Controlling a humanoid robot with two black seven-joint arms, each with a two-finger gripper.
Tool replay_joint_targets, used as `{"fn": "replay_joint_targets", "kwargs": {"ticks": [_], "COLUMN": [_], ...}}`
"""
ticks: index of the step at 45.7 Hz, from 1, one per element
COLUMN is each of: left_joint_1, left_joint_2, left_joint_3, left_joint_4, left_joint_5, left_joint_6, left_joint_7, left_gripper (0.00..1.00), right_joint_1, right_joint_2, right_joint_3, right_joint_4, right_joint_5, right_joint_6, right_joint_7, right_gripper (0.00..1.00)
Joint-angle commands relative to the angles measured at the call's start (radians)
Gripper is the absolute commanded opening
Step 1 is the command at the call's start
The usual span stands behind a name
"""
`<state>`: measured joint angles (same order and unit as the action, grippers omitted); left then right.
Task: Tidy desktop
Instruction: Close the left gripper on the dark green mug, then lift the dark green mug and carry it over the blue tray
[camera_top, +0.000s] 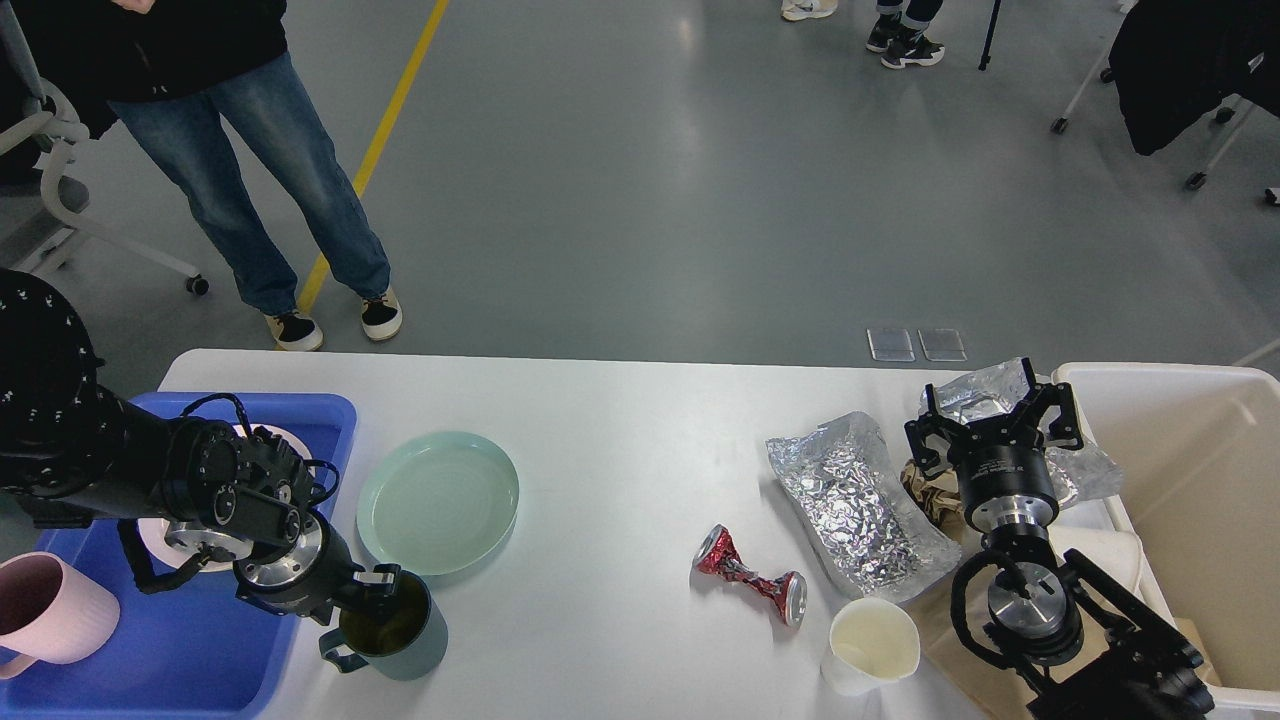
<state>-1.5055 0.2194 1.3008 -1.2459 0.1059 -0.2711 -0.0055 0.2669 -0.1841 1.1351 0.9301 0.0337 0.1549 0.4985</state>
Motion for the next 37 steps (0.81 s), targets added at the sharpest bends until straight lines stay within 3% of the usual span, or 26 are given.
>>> {"fn": "replay_joint_targets", "kwargs": {"ticks": [1, 15, 31, 37], "left_joint_1": [0.002, 0.004, -0.013, -0.097], "left_joint_2": [-0.006, 0.000, 0.012, 0.076], "left_joint_3": [-0.006, -0.029, -0.031, -0.040], "left_joint_4": [0.000, -0.003, -0.012, -0.065], "left_joint_5": [0.000, 0.001, 0.006, 0.008], "left_joint_6": [0.004, -0.005, -0.016, -0.083], "left_joint_7": [0.013, 0.055, 0.068, 0.068], "left_gripper": [0.27, 0.01, 0.00, 0.00], "right_joint_1": [0.000, 0.000, 0.000, 0.000], "right_joint_2": [0.000, 0.000, 0.000, 0.000], "right_joint_3": [0.000, 0.000, 0.000, 0.000], "right_joint_4": [-0.001, -0.001, -0.001, -0.001], "right_joint_5": [0.000, 0.000, 0.000, 0.000], "right_joint_6": [0.000, 0.000, 0.000, 0.000], "right_joint_7": [0.000, 0.000, 0.000, 0.000], "right_gripper": [1.00, 1.00, 1.00, 1.00]}}
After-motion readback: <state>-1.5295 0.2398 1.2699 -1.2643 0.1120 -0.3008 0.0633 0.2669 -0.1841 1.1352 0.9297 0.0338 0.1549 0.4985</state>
